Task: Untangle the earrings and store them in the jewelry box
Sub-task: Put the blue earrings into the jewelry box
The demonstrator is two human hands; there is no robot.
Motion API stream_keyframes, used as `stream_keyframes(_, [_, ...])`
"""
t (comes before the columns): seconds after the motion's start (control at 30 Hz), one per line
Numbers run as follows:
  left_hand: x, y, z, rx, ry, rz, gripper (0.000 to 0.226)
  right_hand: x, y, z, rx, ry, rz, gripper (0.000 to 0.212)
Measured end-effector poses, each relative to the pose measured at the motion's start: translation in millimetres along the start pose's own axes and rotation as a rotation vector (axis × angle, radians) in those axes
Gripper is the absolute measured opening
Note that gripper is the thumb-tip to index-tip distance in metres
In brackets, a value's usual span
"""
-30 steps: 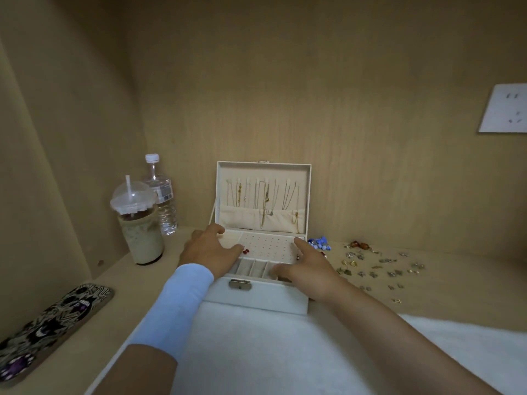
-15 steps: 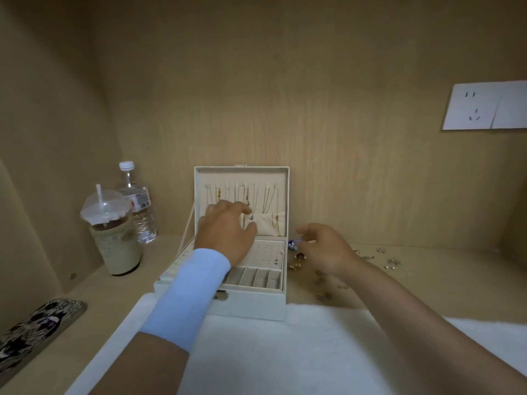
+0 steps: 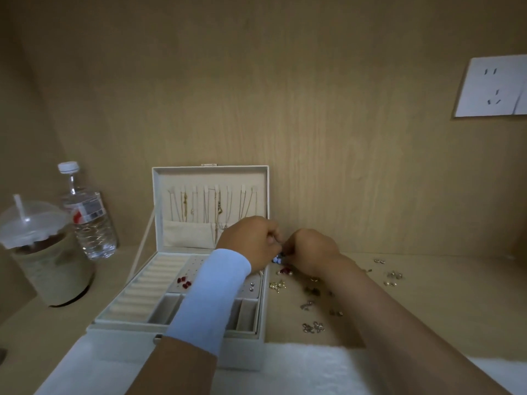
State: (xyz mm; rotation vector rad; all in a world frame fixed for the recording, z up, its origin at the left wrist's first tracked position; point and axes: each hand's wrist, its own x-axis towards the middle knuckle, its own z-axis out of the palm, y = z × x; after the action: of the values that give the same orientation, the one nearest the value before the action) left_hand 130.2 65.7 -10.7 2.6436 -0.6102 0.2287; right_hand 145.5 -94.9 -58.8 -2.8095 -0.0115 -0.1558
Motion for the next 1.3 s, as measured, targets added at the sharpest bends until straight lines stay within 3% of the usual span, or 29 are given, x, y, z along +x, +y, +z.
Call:
stream_keyframes(0.13, [-1,-7,5,-0.086,-0.005,0.010,0.013,11,6,7,-0.071,0.004,-0.026,0.017])
stream_keyframes(0.23, [-1,-9,5,-0.119,0.000,0.001,0.015,11,10,0,0.033,0.008,-0.037,0.012])
stream_keyframes(0.37, [-1,-10,3,-0.143,0.009,0.009,0.025,-3,14,-31,0.548,0.066,0.015,0.010])
stream_keyframes(0.47, [-2,-5,2,-0.210,0.032,0.026,0.043,-16,6,-56,0.976,-0.065,0.004,0.007])
stream_keyframes(0.57, [-1,-1,1,-0.239,0.087,0.032,0.025,-18,-3,-63,1.192,-0.132,-0.086,0.005])
stream_keyframes(0.63, [0,-3,-2,-0.257,0.109,0.008,0.016,-14,-4,-57,1.238,-0.086,-0.086,0.007])
stream_keyframes(0.7, [1,-9,-6,-0.242,0.107,-0.021,0.012,-7,3,-40,1.108,0.016,-0.037,0.018])
stream_keyframes(0.77, [1,-16,-10,-0.221,0.115,-0.043,0.014,2,10,-18,0.741,0.098,-0.053,0.018])
stream_keyframes(0.87, [0,-22,-12,-0.206,0.120,-0.061,0.017,6,10,6,0.250,-0.001,-0.144,0.021])
stream_keyframes(0.97, [1,-25,-12,-0.207,0.119,-0.055,0.014,5,0,13,0.018,-0.015,-0.191,0.028])
stream_keyframes(1.13, [-1,-23,-14,-0.277,0.112,-0.054,0.006,6,-9,13,-0.078,0.041,-0.174,0.021])
stream_keyframes(1.3, [-10,-23,-23,-0.363,0.081,-0.058,0.004,-5,-10,-15,0.275,0.018,-0.099,0.016])
